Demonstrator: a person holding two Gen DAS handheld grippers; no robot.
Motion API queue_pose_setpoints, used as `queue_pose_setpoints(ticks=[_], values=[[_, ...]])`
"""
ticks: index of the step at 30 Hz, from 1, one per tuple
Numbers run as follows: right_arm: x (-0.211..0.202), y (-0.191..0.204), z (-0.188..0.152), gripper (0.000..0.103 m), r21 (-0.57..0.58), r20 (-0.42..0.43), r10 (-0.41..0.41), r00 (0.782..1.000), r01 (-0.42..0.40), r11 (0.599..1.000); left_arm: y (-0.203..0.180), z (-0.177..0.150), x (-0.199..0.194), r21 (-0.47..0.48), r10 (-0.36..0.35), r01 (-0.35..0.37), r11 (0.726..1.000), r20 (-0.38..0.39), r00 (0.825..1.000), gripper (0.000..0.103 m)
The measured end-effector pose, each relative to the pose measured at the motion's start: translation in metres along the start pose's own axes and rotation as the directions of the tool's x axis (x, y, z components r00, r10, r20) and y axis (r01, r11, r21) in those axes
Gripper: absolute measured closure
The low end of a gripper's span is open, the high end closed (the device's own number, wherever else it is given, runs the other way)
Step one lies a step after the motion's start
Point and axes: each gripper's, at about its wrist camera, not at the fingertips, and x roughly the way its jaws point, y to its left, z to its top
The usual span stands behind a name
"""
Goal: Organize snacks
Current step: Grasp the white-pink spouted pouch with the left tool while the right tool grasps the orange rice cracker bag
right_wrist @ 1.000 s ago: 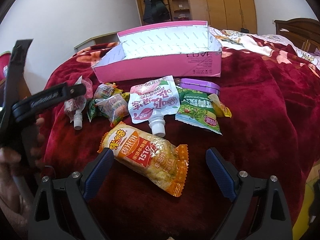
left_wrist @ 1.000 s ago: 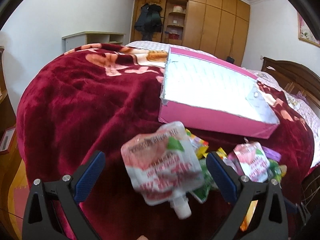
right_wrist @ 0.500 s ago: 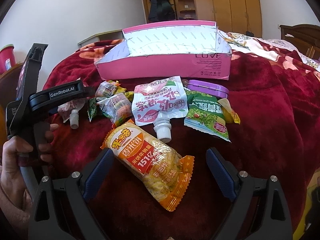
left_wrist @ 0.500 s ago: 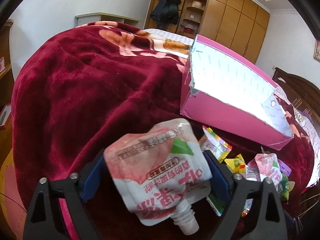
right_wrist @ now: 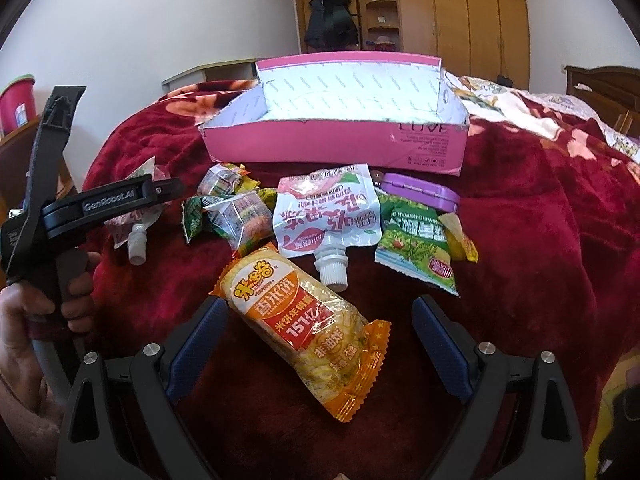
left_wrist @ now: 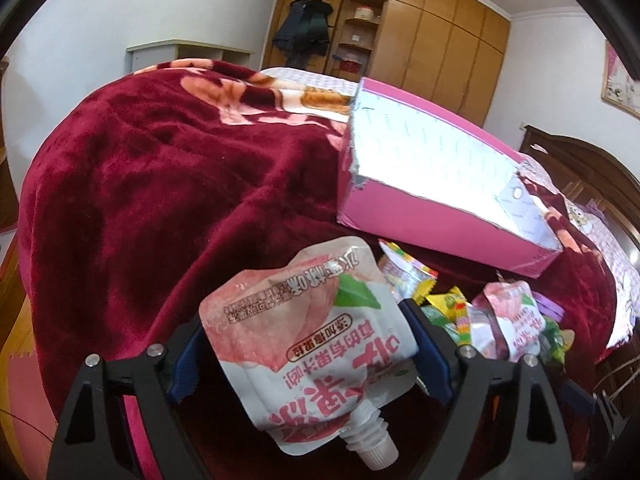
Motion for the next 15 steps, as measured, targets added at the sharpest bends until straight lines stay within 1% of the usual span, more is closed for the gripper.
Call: queue_pose_setpoints(ticks=[2,5,8,10,12,15], values=[[-0.001,0.004,0.003,0.008,-0.037,0.012,-0.001,1.0,0.001,0.999,-0.003,-0.001,-0.003,0.024,-0.007,0.007,1.0,0.005,1.0,0.013],[0.001,0.014,0.007,0.008,-0.126,0.032,-0.006,0.999,0.009,0.992,-0.009,-0.004,-0.012,0.065,-0.017,0.015,0.998,0.019,1.0,0.013],[0.009,0.022,0.009,0.008,-0.19,0.003,-0.002,1.0,0.003,0.982,-0.015,-0.006,-0.02,0.087,-0.035,0.033,0.996,0.022,0.999,0.013],[0.013,0.024,0.009,0.009,-0.19,-0.017,0.018,1.0,-0.021,0.982,-0.017,-0.007,-0.024,0.097,-0.043,0.04,0.994,0.025,0.999,0.013],[0.016,0.025,0.007,0.012,-0.18,-0.029,0.035,0.999,-0.039,0.983,-0.018,-0.008,-0.027,0.106,-0.046,0.043,0.993,0.028,0.999,0.013],[0.02,0.025,0.003,0.012,-0.155,-0.042,0.029,0.999,-0.035,0.987,-0.02,-0.011,-0.029,0.11,-0.048,0.045,0.993,0.024,0.999,0.013]])
